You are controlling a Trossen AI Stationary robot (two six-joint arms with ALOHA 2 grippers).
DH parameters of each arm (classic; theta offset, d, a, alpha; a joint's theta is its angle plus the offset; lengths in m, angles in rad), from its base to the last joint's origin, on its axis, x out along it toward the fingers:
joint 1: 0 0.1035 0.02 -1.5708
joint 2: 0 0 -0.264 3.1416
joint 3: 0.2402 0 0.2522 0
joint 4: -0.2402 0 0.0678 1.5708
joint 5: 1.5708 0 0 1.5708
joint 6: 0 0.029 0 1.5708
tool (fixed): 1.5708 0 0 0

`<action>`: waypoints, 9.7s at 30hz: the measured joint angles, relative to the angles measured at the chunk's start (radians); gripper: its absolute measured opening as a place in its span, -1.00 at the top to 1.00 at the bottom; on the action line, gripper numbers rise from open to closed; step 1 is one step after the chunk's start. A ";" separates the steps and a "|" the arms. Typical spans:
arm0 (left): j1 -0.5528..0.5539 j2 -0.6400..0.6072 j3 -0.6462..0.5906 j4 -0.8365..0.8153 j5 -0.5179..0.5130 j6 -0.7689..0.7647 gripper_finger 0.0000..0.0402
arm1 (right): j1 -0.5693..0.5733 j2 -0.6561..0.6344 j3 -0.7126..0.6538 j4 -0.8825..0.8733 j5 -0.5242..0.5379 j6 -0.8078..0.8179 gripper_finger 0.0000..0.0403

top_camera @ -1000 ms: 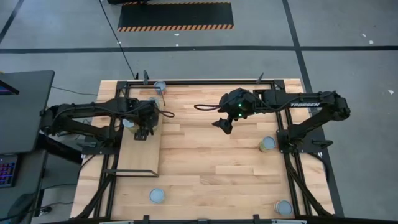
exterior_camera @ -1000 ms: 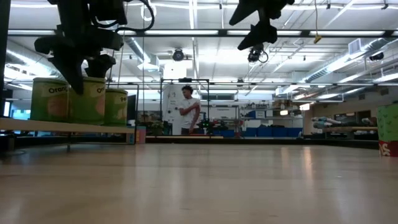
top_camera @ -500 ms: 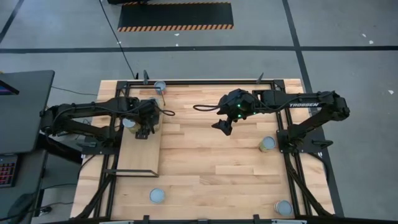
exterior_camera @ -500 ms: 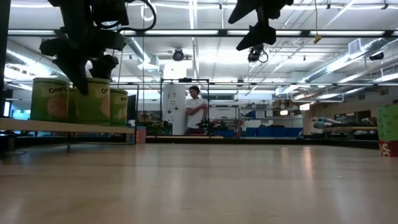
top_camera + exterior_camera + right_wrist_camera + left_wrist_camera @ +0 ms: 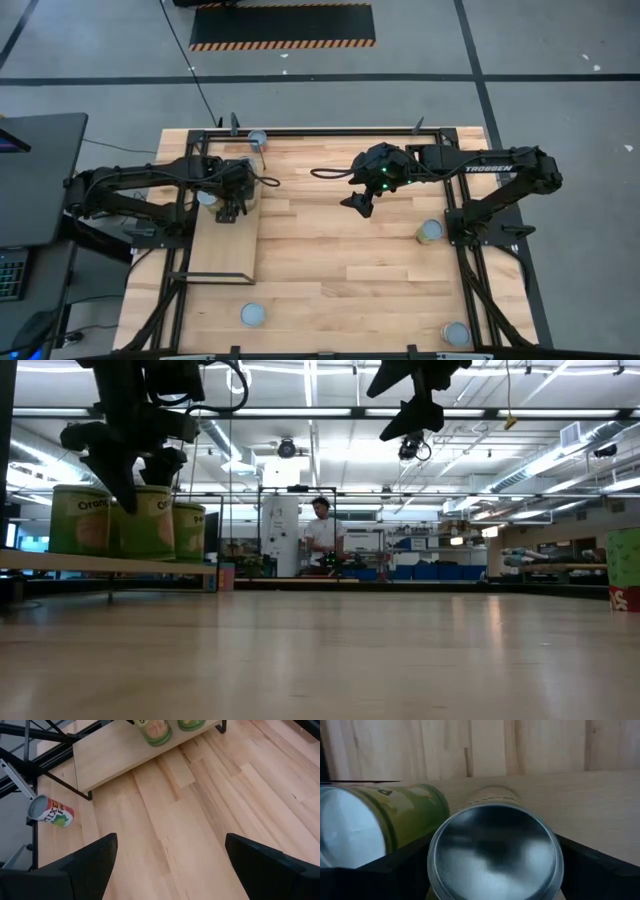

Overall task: Pick and place cans onto a shelf
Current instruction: Put the large canned oranges on the shelf aligned with the other large canned oranges, then put the canned spaghetti sauce on the shelf

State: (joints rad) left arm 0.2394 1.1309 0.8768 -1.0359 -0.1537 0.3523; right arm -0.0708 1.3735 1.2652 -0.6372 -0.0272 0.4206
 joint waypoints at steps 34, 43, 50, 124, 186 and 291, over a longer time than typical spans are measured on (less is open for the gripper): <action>0.000 0.000 0.001 -0.003 0.017 0.026 -0.76 | 0.000 0.000 0.000 0.000 -0.001 -0.005 -0.87; 0.000 0.000 0.001 -0.009 0.020 0.026 -0.76 | 0.000 0.000 0.000 0.000 -0.001 -0.012 -0.87; 0.000 0.000 0.001 -0.009 0.020 0.026 -0.76 | 0.000 0.000 0.000 0.000 -0.001 -0.016 -0.87; -0.217 0.039 0.343 0.586 -0.046 -0.737 -0.89 | 0.022 -0.316 -0.283 -0.751 0.071 0.273 -0.88; -0.165 -0.250 0.343 0.278 -0.026 -0.464 -0.89 | 0.021 0.681 0.535 -0.655 -0.075 0.185 -0.43; -0.396 0.607 0.343 0.548 0.002 -0.707 -0.77 | 0.274 -0.247 -0.089 -0.463 0.385 0.112 0.24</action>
State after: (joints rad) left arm -0.1562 1.7382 1.2198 -0.4882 -0.1515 -0.3549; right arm 0.2028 1.1263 1.1765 -1.1005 0.3579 0.5330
